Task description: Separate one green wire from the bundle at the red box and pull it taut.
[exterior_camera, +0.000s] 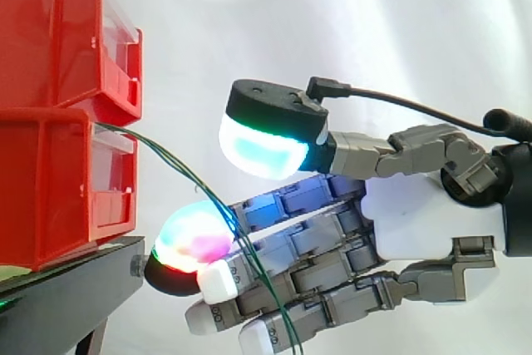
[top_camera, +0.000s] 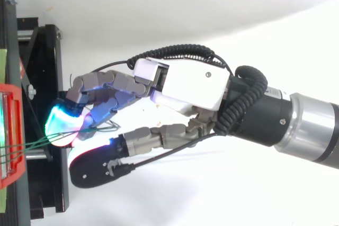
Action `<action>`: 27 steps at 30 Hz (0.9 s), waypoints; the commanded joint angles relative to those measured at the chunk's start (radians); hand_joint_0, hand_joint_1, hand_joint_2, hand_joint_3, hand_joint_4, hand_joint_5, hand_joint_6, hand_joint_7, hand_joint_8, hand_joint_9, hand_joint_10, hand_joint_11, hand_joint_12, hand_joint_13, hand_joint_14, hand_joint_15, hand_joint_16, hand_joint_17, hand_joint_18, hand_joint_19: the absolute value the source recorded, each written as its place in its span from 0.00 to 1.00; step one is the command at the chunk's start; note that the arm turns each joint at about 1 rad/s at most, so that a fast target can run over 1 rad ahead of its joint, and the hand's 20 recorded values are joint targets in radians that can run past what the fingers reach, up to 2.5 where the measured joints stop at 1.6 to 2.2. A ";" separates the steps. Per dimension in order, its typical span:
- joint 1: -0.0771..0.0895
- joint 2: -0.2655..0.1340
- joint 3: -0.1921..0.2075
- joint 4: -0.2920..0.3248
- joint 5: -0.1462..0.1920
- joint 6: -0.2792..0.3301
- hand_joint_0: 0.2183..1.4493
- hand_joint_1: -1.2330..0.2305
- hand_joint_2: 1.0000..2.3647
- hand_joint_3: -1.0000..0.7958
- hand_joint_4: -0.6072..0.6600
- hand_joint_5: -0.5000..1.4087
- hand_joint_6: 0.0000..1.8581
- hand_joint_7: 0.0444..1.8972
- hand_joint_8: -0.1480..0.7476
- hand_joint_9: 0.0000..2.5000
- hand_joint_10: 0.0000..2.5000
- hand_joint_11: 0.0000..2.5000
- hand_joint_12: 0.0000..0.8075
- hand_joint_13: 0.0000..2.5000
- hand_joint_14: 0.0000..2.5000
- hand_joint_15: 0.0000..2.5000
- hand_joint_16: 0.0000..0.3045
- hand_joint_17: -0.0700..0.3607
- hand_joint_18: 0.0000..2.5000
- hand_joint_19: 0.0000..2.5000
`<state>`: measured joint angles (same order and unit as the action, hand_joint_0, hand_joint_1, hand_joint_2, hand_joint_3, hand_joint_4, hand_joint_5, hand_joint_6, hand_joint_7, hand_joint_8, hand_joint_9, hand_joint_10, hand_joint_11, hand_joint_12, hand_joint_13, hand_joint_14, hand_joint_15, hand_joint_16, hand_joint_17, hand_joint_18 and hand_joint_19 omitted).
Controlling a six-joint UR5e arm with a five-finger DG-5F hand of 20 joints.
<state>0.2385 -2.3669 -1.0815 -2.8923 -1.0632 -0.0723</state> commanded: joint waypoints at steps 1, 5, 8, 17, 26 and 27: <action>-0.007 0.002 0.000 0.001 -0.006 0.000 0.30 0.38 0.01 0.34 0.61 0.18 0.40 0.48 0.45 0.28 0.01 0.15 0.38 0.18 0.00 0.05 0.17 0.44 0.19 0.17; -0.015 0.000 0.002 0.002 -0.027 0.005 0.31 0.35 0.01 0.35 0.61 0.17 0.45 0.42 0.45 0.29 0.01 0.18 0.39 0.19 0.00 0.07 0.17 0.44 0.21 0.18; -0.021 0.000 0.006 -0.004 -0.041 0.009 0.31 0.34 0.01 0.35 0.60 0.17 0.47 0.42 0.45 0.29 0.01 0.19 0.39 0.20 0.00 0.07 0.17 0.44 0.21 0.18; -0.022 0.002 0.022 -0.010 -0.040 0.019 0.31 0.33 0.01 0.38 0.59 0.17 0.49 0.42 0.46 0.30 0.01 0.21 0.40 0.21 0.00 0.09 0.18 0.44 0.22 0.18; -0.022 0.002 0.038 -0.038 -0.063 0.029 0.30 0.37 0.01 0.37 0.59 0.18 0.48 0.45 0.46 0.32 0.01 0.22 0.40 0.21 0.00 0.09 0.17 0.44 0.22 0.19; -0.021 0.002 0.041 -0.042 -0.063 0.031 0.30 0.37 0.01 0.38 0.58 0.18 0.48 0.46 0.46 0.32 0.01 0.22 0.40 0.21 0.00 0.10 0.17 0.44 0.22 0.19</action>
<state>0.2164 -2.3655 -1.0481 -2.9192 -1.1211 -0.0475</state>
